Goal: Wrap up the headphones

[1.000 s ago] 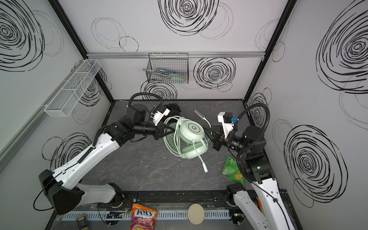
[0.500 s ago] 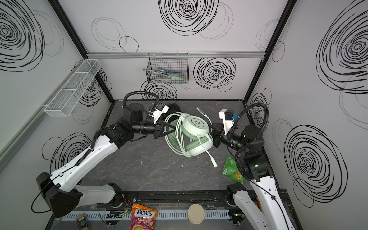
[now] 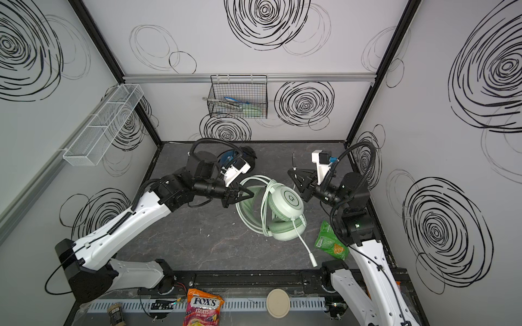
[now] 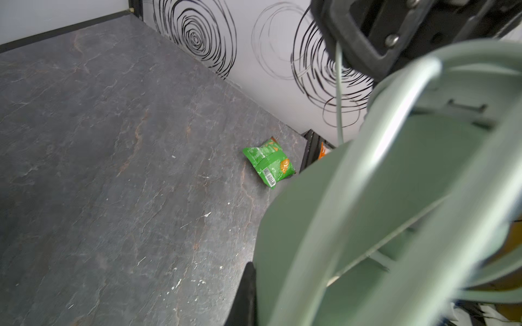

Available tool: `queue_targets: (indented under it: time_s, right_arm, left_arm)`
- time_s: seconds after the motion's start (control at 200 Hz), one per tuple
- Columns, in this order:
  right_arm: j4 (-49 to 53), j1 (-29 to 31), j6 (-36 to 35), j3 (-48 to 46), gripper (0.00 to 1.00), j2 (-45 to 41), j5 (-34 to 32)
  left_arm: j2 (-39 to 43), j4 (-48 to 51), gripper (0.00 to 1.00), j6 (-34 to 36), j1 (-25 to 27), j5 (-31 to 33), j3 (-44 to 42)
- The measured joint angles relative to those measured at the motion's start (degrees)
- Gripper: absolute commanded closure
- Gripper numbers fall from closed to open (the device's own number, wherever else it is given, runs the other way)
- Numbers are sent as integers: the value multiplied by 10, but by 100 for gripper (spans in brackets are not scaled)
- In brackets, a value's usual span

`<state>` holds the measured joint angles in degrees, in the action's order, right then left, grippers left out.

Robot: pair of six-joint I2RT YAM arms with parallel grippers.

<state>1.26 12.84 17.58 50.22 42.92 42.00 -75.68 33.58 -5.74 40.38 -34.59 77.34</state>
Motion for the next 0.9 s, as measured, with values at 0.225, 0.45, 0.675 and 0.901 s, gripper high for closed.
queue_targets:
  time_s: [0.225, 0.45, 0.675, 0.901]
  right_arm:
    - [-34, 6, -1, -39, 100, 57, 43]
    - [-46, 26, -27, -50, 100, 152, 27]
    - [-37, 66, -91, 5, 100, 254, -38]
    - [-52, 78, -147, 34, 100, 337, -136]
  left_arm:
    - [-38, 15, 100, 41, -3, 94, -15]
    - [-74, -21, 100, 44, -13, 139, -50]
    - [-141, -57, 100, 10, -30, 201, -42]
    - [-249, -76, 100, -36, -60, 236, 15]
